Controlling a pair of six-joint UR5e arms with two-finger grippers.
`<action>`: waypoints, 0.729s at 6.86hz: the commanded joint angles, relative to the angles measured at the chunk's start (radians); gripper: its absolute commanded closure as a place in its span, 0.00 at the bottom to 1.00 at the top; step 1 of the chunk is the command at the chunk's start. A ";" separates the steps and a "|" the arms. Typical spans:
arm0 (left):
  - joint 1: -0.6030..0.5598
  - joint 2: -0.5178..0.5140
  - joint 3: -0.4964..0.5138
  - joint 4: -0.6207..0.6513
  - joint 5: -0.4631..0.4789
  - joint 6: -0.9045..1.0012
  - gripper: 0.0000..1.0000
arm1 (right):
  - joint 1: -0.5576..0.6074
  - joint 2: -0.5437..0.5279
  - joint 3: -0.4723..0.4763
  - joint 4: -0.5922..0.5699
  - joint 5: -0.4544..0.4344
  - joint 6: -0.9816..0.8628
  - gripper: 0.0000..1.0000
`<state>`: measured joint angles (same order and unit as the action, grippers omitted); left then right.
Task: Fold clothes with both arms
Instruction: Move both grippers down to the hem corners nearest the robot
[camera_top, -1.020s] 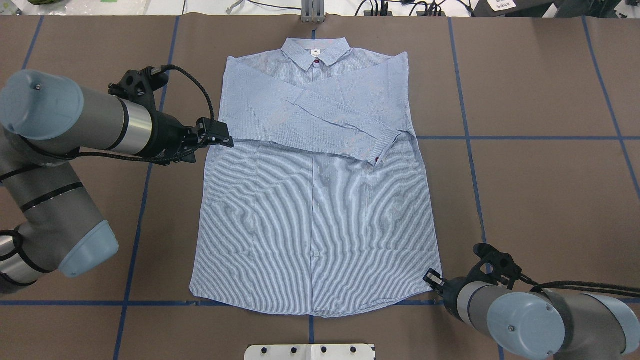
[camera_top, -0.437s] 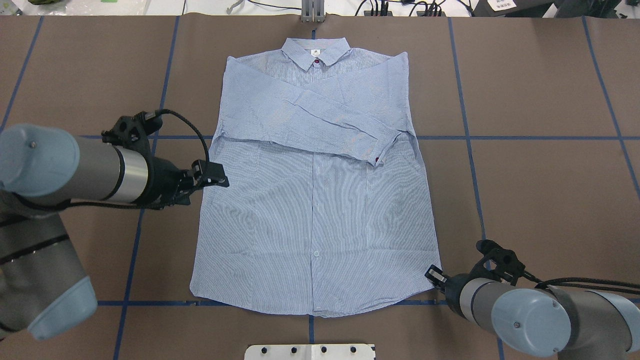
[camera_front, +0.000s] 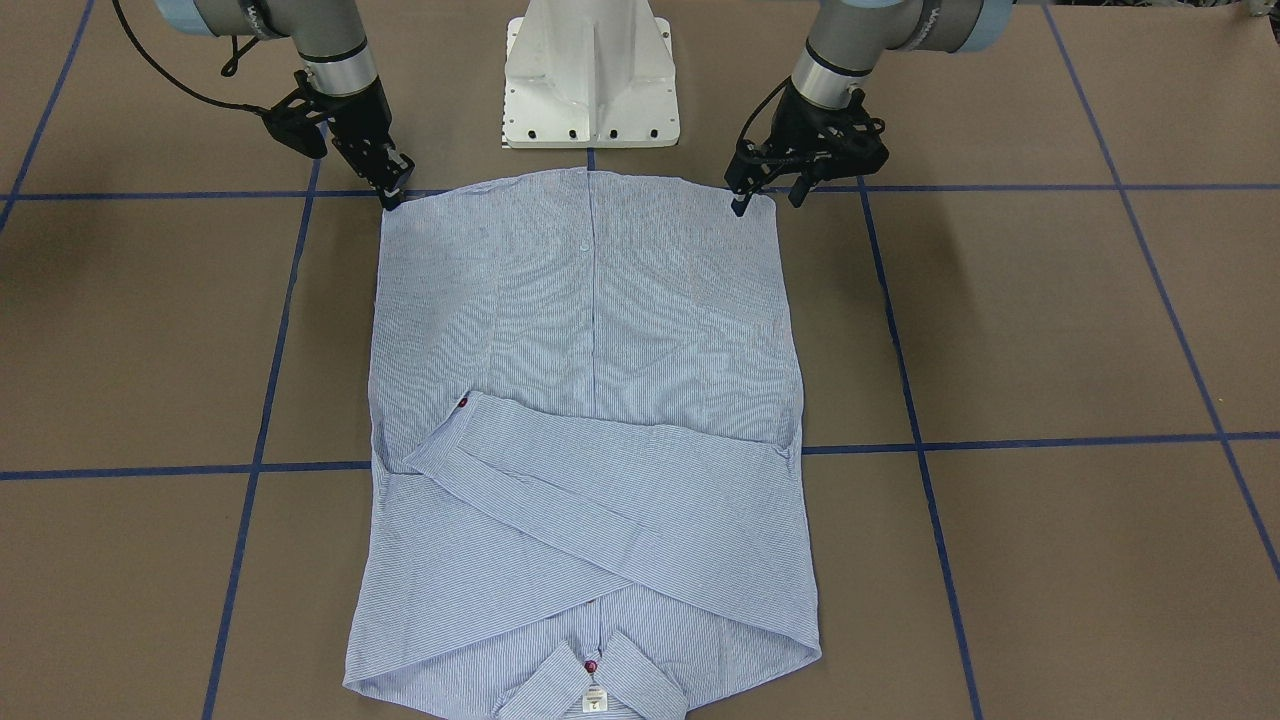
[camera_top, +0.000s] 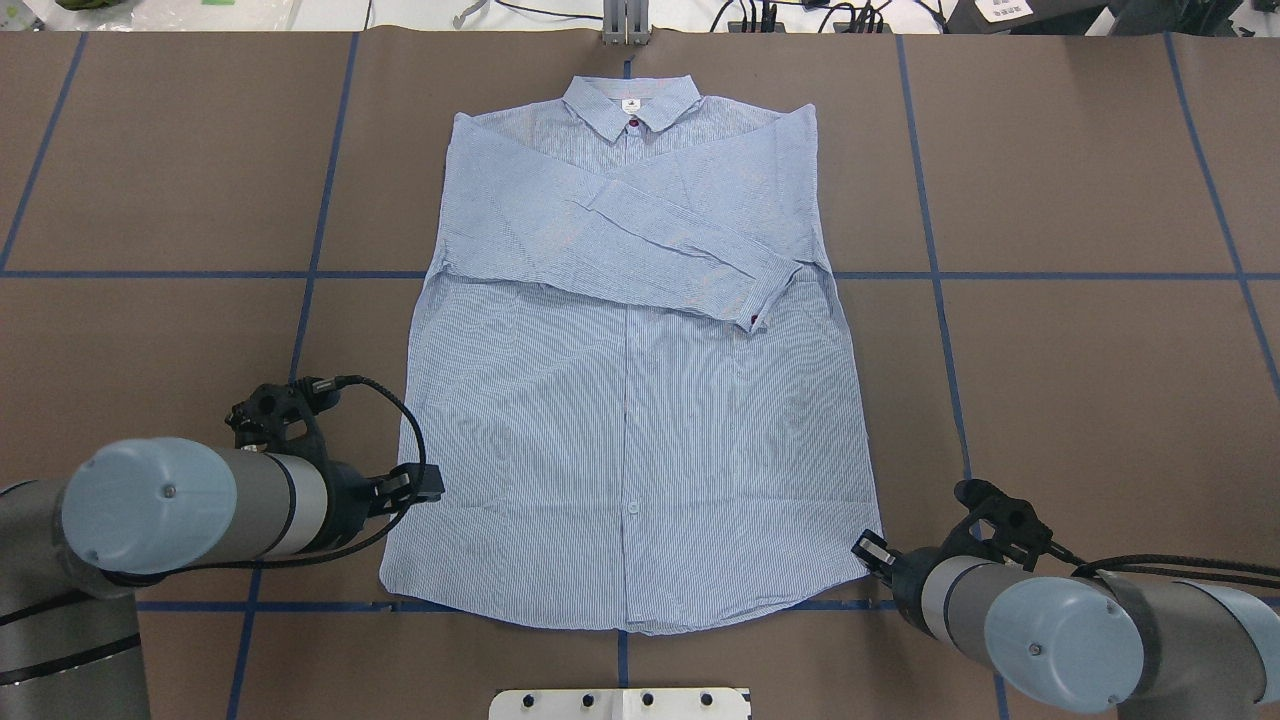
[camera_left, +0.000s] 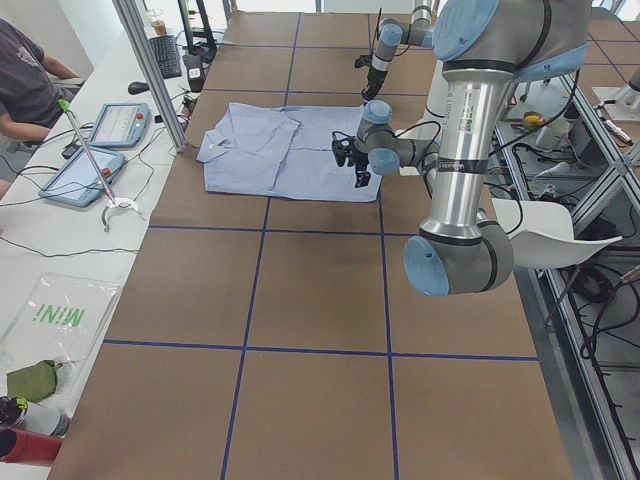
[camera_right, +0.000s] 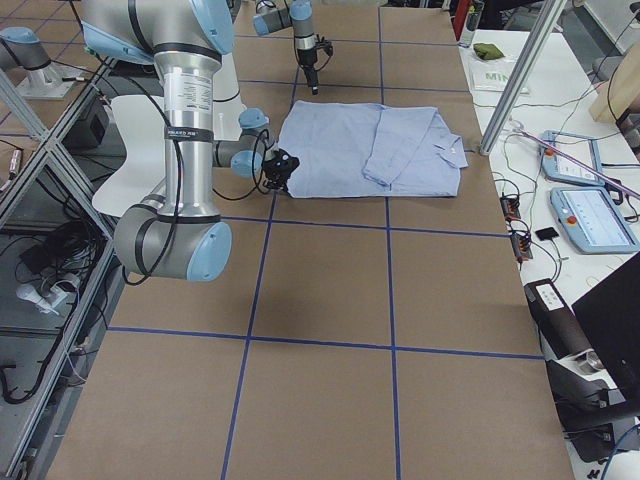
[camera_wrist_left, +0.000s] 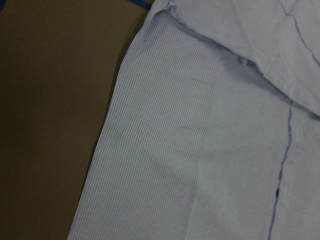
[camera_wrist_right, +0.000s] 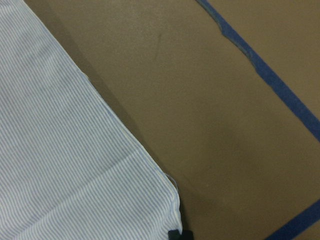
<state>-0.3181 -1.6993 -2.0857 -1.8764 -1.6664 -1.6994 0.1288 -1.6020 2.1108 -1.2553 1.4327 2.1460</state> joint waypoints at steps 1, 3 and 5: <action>0.075 0.029 0.015 0.013 0.022 -0.041 0.17 | 0.000 0.004 -0.002 0.001 0.000 0.000 1.00; 0.097 0.027 0.032 0.013 0.022 -0.065 0.22 | 0.000 0.001 -0.002 -0.001 -0.003 0.000 1.00; 0.097 0.020 0.036 0.011 0.022 -0.068 0.25 | 0.000 -0.003 -0.005 -0.001 -0.006 0.000 1.00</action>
<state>-0.2230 -1.6752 -2.0531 -1.8649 -1.6445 -1.7640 0.1288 -1.6025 2.1077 -1.2554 1.4293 2.1460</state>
